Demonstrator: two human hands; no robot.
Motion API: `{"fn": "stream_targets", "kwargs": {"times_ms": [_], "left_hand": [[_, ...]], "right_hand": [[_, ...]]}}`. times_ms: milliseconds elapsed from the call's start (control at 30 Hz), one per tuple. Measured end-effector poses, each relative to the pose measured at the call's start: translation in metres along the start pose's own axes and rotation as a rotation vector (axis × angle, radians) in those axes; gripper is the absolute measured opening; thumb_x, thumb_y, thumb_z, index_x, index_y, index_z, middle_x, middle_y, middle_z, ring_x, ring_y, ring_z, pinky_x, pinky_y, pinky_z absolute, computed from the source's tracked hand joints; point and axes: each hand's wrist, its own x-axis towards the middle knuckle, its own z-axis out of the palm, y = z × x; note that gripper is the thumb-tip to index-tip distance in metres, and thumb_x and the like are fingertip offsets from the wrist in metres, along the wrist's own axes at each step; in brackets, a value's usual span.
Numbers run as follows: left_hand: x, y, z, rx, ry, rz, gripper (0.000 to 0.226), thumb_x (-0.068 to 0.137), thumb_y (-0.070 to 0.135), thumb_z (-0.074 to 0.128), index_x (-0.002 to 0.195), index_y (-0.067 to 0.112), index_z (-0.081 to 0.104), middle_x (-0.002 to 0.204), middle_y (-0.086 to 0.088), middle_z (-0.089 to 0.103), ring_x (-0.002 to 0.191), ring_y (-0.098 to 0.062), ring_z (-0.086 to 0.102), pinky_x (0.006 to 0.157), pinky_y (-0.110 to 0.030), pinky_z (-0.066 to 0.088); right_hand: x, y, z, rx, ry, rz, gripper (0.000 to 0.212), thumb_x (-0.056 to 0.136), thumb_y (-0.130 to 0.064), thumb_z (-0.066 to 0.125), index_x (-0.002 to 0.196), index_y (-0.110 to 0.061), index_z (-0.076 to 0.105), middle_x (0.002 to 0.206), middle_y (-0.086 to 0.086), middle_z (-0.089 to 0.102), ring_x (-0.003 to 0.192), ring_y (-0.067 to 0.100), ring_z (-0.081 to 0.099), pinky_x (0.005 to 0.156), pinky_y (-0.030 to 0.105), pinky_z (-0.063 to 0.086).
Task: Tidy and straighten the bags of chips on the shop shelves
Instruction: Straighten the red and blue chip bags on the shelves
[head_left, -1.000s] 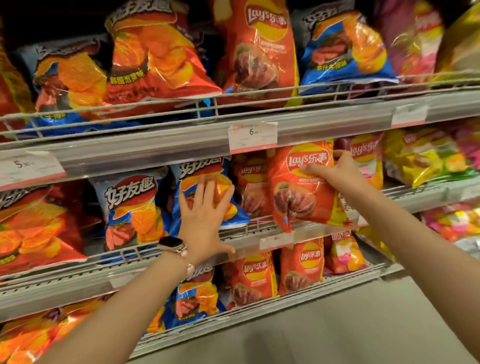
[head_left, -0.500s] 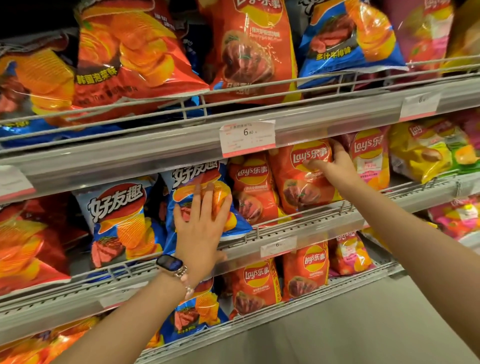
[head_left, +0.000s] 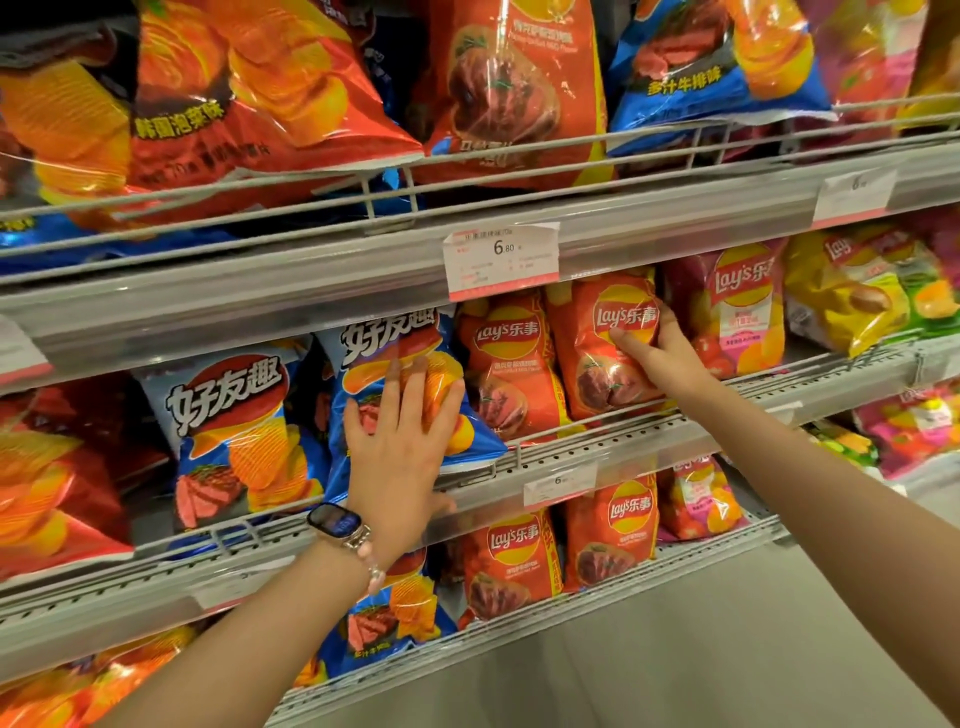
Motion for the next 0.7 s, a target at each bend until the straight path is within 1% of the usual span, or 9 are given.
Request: {"fn": "stream_targets", "kwargs": {"times_ms": [100, 200, 267, 333, 367, 467, 533, 600, 700], "left_hand": [[0.000, -0.001, -0.003, -0.006, -0.043, -0.012, 0.131, 0.021, 0.056, 0.092, 0.140, 0.022, 0.049, 0.139, -0.021, 0.049, 0.128, -0.042, 0.046, 0.089, -0.066, 0.042], [0.002, -0.003, -0.004, 0.022, -0.095, 0.029, 0.124, 0.057, 0.064, 0.078, 0.153, 0.030, 0.008, 0.157, -0.016, 0.014, 0.145, -0.038, 0.012, 0.107, -0.065, 0.023], [0.003, -0.008, -0.007, -0.041, -0.063, 0.058, 0.113, 0.070, 0.070, 0.065, 0.152, 0.032, -0.004, 0.157, -0.011, 0.005, 0.145, -0.033, 0.005, 0.111, -0.059, 0.012], [0.002, -0.013, -0.025, -0.075, 0.000, 0.102, 0.104, 0.072, 0.070, 0.062, 0.151, 0.030, 0.007, 0.154, -0.009, 0.015, 0.141, -0.030, 0.017, 0.111, -0.054, 0.015], [0.000, -0.014, -0.038, -0.093, 0.060, 0.140, 0.099, 0.071, 0.065, 0.066, 0.150, 0.026, 0.021, 0.152, -0.010, 0.024, 0.137, -0.031, 0.027, 0.109, -0.053, 0.022], [-0.003, -0.019, -0.068, -0.170, 0.399, 0.234, 0.079, 0.061, 0.044, 0.085, 0.125, 0.007, 0.059, 0.128, -0.020, 0.057, 0.114, -0.038, 0.056, 0.091, -0.050, 0.042], [0.002, -0.024, -0.087, -0.153, 0.634, 0.243, 0.070, 0.063, 0.038, 0.084, 0.120, 0.006, 0.058, 0.118, -0.021, 0.061, 0.109, -0.036, 0.053, 0.086, -0.048, 0.037], [0.011, -0.032, -0.104, -0.109, 0.761, 0.215, 0.074, 0.065, 0.038, 0.082, 0.124, 0.011, 0.048, 0.124, -0.023, 0.057, 0.117, -0.034, 0.041, 0.090, -0.051, 0.033], [0.029, -0.050, -0.125, -0.026, 0.698, 0.094, 0.105, 0.055, 0.050, 0.086, 0.140, 0.016, 0.035, 0.145, -0.027, 0.037, 0.136, -0.037, 0.021, 0.104, -0.066, 0.021]], "right_hand": [[-0.004, -0.003, 0.001, -0.150, 0.112, -0.072, 0.086, 0.084, -0.037, 0.069, 0.148, -0.008, 0.020, 0.141, 0.016, 0.042, 0.130, 0.031, 0.043, 0.109, 0.046, 0.036], [-0.017, -0.009, 0.004, -0.357, 0.324, -0.225, 0.079, 0.082, -0.037, 0.071, 0.142, -0.006, 0.031, 0.136, 0.018, 0.038, 0.125, 0.032, 0.043, 0.103, 0.035, 0.036], [-0.024, -0.014, 0.008, -0.460, 0.372, -0.319, 0.064, 0.085, -0.036, 0.068, 0.136, -0.008, 0.041, 0.134, 0.018, 0.039, 0.118, 0.034, 0.046, 0.096, 0.037, 0.039], [-0.027, -0.017, 0.012, -0.526, 0.322, -0.328, 0.056, 0.088, -0.041, 0.062, 0.132, -0.009, 0.050, 0.138, 0.018, 0.039, 0.123, 0.035, 0.043, 0.099, 0.041, 0.039], [-0.028, -0.017, 0.014, -0.559, 0.288, -0.317, 0.055, 0.087, -0.044, 0.061, 0.130, -0.011, 0.053, 0.141, 0.018, 0.038, 0.129, 0.034, 0.038, 0.101, 0.042, 0.037], [-0.029, -0.019, 0.018, -0.663, 0.224, -0.295, 0.057, 0.086, -0.045, 0.063, 0.132, -0.013, 0.053, 0.146, 0.019, 0.035, 0.135, 0.034, 0.031, 0.106, 0.044, 0.034], [-0.029, -0.022, 0.019, -0.732, 0.231, -0.288, 0.056, 0.088, -0.045, 0.060, 0.133, -0.012, 0.051, 0.148, 0.020, 0.034, 0.138, 0.038, 0.028, 0.107, 0.046, 0.032], [-0.033, -0.028, 0.019, -0.790, 0.269, -0.306, 0.054, 0.091, -0.043, 0.055, 0.133, -0.009, 0.051, 0.148, 0.022, 0.035, 0.140, 0.041, 0.025, 0.108, 0.047, 0.030], [-0.047, -0.041, 0.019, -0.728, 0.313, -0.439, 0.047, 0.093, -0.035, 0.053, 0.127, -0.002, 0.054, 0.134, 0.023, 0.048, 0.126, 0.041, 0.043, 0.097, 0.046, 0.040]]}}
